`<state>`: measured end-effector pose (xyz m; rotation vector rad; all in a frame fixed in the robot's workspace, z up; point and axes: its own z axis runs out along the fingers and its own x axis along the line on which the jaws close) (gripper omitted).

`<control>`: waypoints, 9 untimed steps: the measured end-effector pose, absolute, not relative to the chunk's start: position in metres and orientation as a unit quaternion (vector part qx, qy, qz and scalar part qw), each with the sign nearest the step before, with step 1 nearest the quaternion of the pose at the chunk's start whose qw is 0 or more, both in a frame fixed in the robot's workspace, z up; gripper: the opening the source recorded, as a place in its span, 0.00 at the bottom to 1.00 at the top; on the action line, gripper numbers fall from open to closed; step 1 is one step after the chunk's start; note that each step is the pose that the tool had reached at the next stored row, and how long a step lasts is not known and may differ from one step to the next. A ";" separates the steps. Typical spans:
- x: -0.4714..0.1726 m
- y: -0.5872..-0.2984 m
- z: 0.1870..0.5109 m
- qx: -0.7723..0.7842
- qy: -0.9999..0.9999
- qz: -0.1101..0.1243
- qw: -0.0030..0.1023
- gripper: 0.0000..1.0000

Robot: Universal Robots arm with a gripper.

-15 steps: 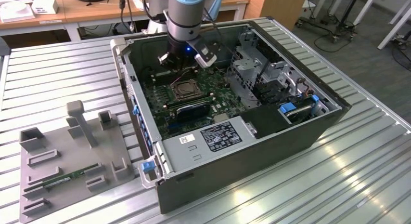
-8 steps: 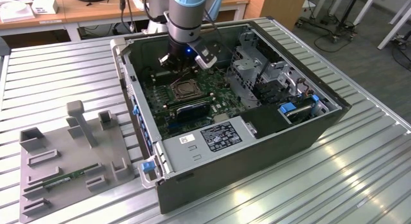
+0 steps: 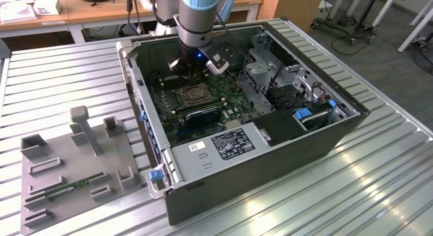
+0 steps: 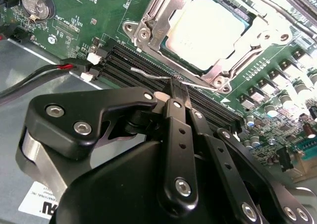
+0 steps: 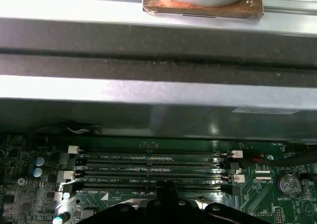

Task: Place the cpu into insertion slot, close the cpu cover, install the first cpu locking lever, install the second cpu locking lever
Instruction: 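Install the first cpu locking lever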

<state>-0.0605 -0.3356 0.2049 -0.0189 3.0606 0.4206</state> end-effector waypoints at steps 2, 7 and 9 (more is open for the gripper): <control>-0.060 -0.336 0.204 -0.006 0.990 0.136 0.026 0.11; -0.058 -0.336 0.202 -0.006 0.990 0.136 0.026 0.11; -0.057 -0.336 0.202 -0.006 0.990 0.136 0.026 0.11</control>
